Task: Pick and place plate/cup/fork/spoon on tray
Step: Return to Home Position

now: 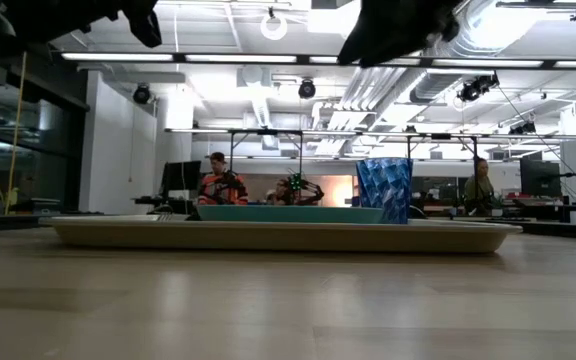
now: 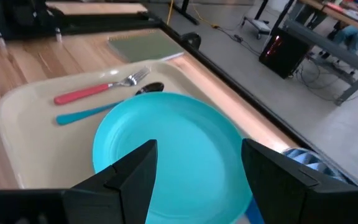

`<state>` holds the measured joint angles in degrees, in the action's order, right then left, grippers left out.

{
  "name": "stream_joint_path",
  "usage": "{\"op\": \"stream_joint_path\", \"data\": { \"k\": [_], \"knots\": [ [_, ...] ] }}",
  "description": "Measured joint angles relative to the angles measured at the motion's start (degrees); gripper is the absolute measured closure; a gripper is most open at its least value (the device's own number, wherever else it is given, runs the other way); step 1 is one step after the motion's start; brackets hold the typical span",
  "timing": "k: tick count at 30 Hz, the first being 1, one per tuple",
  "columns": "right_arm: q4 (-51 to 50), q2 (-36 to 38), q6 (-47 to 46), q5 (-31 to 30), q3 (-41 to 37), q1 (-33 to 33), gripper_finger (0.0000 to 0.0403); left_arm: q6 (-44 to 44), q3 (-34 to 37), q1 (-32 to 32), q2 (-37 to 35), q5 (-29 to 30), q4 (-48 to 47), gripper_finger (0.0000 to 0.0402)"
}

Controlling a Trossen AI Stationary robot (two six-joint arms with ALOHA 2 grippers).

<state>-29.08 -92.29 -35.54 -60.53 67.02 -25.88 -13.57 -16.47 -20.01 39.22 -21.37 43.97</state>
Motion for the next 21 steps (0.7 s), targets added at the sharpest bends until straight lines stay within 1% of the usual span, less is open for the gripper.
{"op": "stream_joint_path", "data": {
  "k": [4, 8, 11, 15, 21],
  "knots": [
    [-3.04, 3.87, -0.43, -2.69, 0.0, -2.02, 0.0176, 1.02, 0.0, -0.25, 0.0, 0.12, -0.33, 0.0266],
    [-4.69, 6.6, -0.48, -2.14, 0.0, -3.42, 0.0176, 0.93, 0.0, -1.03, 0.0, 0.13, -0.5, 0.0266],
    [-5.77, 7.5, -0.6, -1.38, 0.0, -4.25, 0.0176, 1.19, -0.02, -1.73, 0.0, 0.13, -1.11, 0.0266],
    [-7.03, 8.3, -1.43, -2.08, 0.0, -5.21, 0.0176, 1.32, -0.02, -2.14, -0.02, 0.13, -1.95, 0.0266],
    [-9.96, 9.55, -4.55, -3.02, 0.0, -5.32, 0.0176, 1.79, -0.02, -2.14, 0.0, 0.13, -6.41, 0.0266]
  ]
}}
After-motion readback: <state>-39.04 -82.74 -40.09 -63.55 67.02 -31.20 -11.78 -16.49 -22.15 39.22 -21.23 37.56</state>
